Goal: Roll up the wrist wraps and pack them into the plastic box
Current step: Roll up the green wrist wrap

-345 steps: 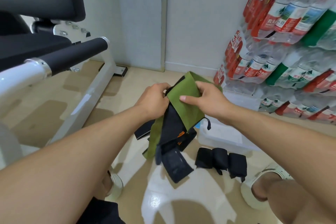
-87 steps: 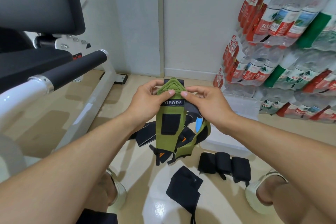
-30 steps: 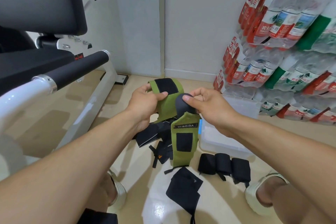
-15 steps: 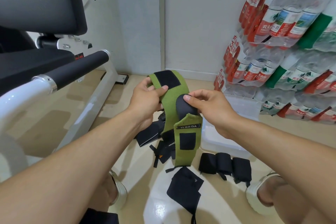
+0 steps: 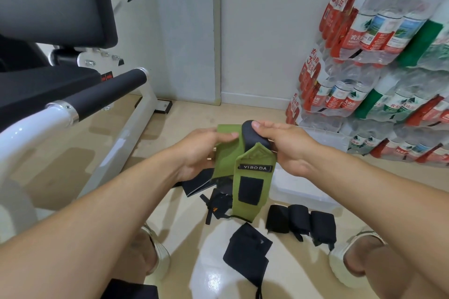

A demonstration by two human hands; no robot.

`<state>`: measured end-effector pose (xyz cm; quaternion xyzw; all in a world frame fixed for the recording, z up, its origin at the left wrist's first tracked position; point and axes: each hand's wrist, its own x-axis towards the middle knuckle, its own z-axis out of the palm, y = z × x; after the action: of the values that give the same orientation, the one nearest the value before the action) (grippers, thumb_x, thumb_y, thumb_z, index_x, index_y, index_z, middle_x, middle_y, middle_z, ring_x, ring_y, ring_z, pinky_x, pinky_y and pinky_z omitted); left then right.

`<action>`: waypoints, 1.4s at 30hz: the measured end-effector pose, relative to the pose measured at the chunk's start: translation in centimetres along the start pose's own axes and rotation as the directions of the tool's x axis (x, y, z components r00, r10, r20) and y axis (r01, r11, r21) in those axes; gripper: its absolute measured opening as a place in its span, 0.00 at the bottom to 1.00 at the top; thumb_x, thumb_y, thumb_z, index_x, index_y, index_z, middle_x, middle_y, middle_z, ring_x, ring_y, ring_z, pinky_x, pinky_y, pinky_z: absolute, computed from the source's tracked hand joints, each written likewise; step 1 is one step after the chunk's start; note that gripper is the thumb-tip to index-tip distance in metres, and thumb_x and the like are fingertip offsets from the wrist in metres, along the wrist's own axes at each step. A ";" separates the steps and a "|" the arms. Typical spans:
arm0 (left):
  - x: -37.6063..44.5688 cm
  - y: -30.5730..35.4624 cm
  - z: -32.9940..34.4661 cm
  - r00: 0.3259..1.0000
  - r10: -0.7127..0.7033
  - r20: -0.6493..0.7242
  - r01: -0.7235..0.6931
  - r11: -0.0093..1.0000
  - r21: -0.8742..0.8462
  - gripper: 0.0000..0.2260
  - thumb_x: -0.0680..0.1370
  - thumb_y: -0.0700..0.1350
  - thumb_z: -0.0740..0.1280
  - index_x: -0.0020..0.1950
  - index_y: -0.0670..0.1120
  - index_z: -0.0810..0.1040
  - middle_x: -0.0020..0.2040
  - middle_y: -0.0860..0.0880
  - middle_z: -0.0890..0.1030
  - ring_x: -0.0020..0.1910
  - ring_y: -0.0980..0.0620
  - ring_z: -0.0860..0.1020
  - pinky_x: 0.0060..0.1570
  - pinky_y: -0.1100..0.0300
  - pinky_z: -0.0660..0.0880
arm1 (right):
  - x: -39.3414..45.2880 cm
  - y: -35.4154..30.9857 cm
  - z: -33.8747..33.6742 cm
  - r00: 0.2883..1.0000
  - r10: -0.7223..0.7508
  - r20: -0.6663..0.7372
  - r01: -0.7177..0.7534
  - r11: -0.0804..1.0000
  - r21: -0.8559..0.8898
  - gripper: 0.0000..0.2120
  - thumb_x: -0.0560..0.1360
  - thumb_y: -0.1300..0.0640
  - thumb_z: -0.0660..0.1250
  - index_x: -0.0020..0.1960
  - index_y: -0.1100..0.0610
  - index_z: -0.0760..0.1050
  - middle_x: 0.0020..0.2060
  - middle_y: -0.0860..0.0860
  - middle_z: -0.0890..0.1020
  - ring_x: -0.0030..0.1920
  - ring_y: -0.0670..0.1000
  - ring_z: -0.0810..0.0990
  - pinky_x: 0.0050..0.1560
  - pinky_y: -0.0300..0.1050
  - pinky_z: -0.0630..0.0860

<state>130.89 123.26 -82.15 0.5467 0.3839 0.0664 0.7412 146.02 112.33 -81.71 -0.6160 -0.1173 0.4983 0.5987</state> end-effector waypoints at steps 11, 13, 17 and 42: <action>1.7 -0.4 0.2 0.921 0.080 -0.382 -0.122 0.989 -0.088 0.02 0.82 0.40 0.68 0.52 0.45 0.80 0.48 0.45 0.85 0.38 0.50 0.84 0.32 0.58 0.80 | 0.0 -0.3 -0.8 0.999 -0.025 -0.033 0.022 0.997 -0.070 0.05 0.78 0.58 0.72 0.53 0.58 0.82 0.41 0.53 0.87 0.35 0.47 0.86 0.32 0.38 0.79; 1.8 -0.3 0.0 0.905 0.089 -0.417 -0.147 0.983 -0.109 0.02 0.82 0.41 0.67 0.55 0.45 0.78 0.51 0.43 0.84 0.40 0.49 0.83 0.31 0.57 0.79 | -0.3 0.3 -0.5 1.000 -0.013 0.007 0.014 0.995 -0.104 0.06 0.78 0.59 0.73 0.53 0.59 0.83 0.40 0.53 0.87 0.33 0.46 0.85 0.31 0.36 0.78; 1.5 0.0 0.3 0.932 0.099 -0.348 -0.162 0.974 -0.156 0.16 0.79 0.32 0.69 0.65 0.43 0.73 0.54 0.42 0.84 0.39 0.47 0.84 0.32 0.56 0.81 | -0.7 1.4 0.2 0.999 -0.021 0.036 0.026 0.987 -0.161 0.07 0.76 0.57 0.74 0.53 0.58 0.83 0.40 0.53 0.86 0.33 0.47 0.84 0.31 0.38 0.78; 0.0 0.7 3.5 0.960 0.167 -0.225 -0.272 0.752 -0.601 0.13 0.80 0.28 0.64 0.52 0.46 0.75 0.51 0.42 0.84 0.40 0.48 0.86 0.38 0.57 0.84 | -2.2 2.1 2.3 0.977 -0.156 -0.143 0.169 0.982 0.082 0.05 0.73 0.64 0.77 0.48 0.59 0.83 0.37 0.54 0.85 0.30 0.48 0.84 0.29 0.37 0.78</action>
<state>133.35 120.88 -81.19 0.3037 0.3299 0.3197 0.8347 142.35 111.59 -81.95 -0.6081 -0.1028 0.4094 0.6723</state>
